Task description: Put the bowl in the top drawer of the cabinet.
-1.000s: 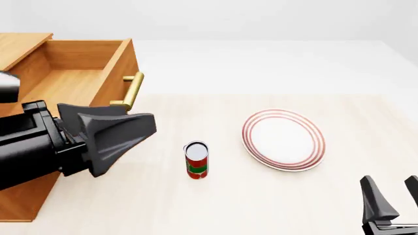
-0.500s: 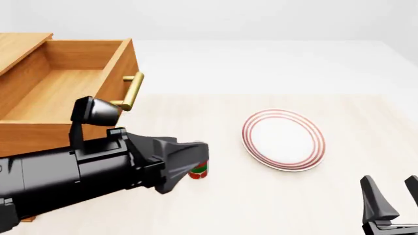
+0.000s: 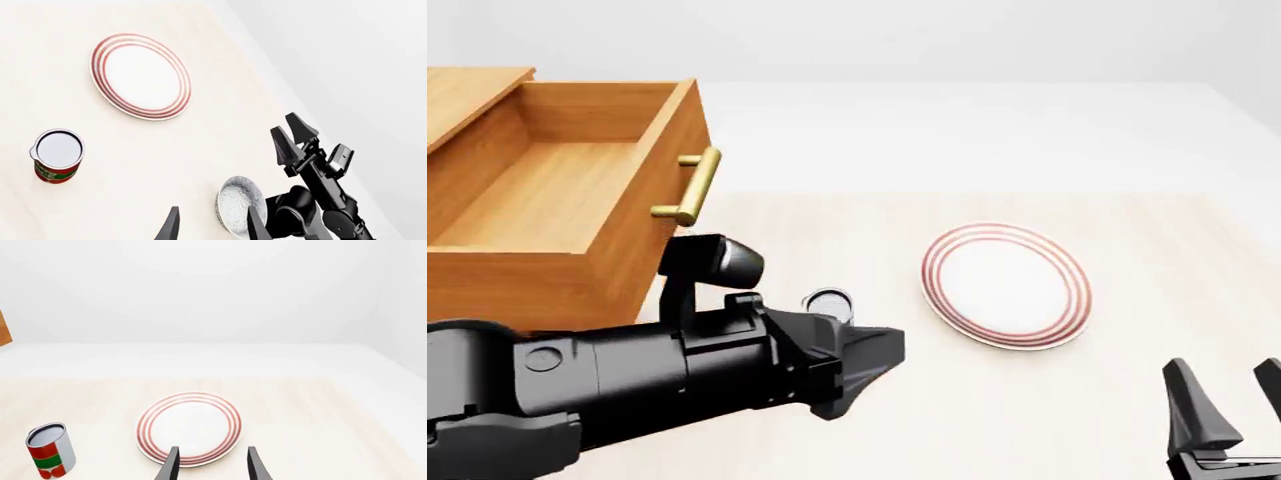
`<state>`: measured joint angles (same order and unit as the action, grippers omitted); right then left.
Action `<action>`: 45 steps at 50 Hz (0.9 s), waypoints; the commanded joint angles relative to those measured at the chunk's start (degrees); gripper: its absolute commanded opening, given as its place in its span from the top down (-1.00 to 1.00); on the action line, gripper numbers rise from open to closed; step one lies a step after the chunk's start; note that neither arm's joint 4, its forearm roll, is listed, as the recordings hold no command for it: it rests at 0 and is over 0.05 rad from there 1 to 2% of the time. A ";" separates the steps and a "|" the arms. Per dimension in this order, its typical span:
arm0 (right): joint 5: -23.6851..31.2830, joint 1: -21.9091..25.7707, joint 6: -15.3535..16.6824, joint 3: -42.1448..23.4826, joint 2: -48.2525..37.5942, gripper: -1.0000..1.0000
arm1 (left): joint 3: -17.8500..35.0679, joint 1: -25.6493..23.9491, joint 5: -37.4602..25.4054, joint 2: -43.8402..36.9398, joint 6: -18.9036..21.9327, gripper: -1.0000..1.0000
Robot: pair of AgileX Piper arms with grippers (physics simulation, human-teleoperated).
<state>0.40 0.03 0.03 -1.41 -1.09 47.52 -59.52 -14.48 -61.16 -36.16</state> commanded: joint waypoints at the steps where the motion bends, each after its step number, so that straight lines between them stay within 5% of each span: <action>1: 0.00 0.00 -0.01 0.00 -0.01 -1.00 | 0.01 -0.97 1.96 -3.94 -0.89 -1.00; 27: -0.01 -0.01 -0.02 0.00 -0.01 -1.00 | 0.91 -4.32 5.71 -10.58 -0.42 -1.00; 45: -0.01 0.00 -0.01 0.00 -0.01 -1.00 | 0.60 -7.06 9.05 -13.52 -3.67 -1.00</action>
<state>0.40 0.04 0.03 -1.41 -1.10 48.31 -65.14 -7.18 -73.11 -38.15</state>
